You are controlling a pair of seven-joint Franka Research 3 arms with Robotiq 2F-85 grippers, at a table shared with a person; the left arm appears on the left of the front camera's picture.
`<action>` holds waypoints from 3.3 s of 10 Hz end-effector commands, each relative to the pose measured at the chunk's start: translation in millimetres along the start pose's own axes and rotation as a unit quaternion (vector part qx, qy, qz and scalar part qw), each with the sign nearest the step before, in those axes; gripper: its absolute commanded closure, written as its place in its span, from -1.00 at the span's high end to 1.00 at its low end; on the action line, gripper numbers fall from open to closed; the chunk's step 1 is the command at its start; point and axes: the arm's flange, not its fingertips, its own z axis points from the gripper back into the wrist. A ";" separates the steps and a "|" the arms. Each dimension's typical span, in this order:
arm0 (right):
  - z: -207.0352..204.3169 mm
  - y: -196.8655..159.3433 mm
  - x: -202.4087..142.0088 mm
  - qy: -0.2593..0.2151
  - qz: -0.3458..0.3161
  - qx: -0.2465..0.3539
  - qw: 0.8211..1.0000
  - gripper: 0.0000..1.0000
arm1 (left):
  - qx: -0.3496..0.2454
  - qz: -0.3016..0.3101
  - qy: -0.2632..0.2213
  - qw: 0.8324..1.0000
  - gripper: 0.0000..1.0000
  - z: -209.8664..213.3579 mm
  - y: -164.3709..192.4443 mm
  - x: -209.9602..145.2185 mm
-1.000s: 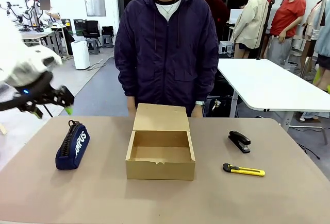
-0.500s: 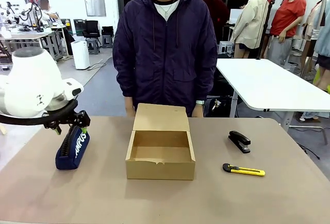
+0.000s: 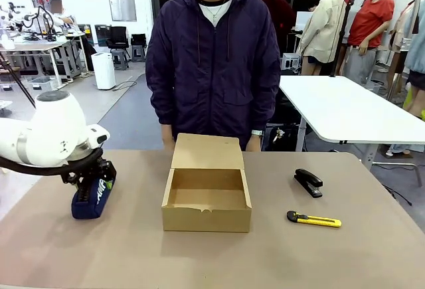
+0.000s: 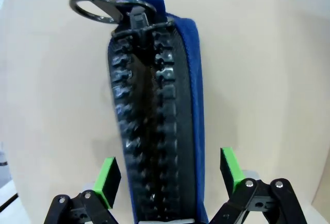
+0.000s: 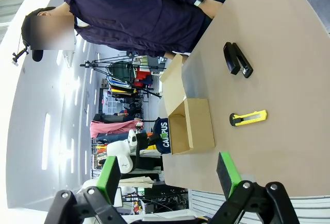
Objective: Pack the items into the box.
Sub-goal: Pick up the item indicated by the person and place it inside the Mailer Box.
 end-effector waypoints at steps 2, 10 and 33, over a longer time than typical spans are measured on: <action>1.2 2.3 3.2 -0.003 0.007 0.009 1.000 1.00 | -0.013 0.012 0.002 1.000 1.00 -10.2 4.1 12.7; 1.2 2.3 3.2 -0.003 0.007 0.009 1.000 1.00 | 0.016 0.007 0.020 1.000 -1.00 -4.8 2.8 16.4; 1.2 2.3 3.2 -0.003 0.007 0.009 1.000 1.00 | -0.017 -0.021 -0.069 0.997 -1.00 311.1 12.8 -77.7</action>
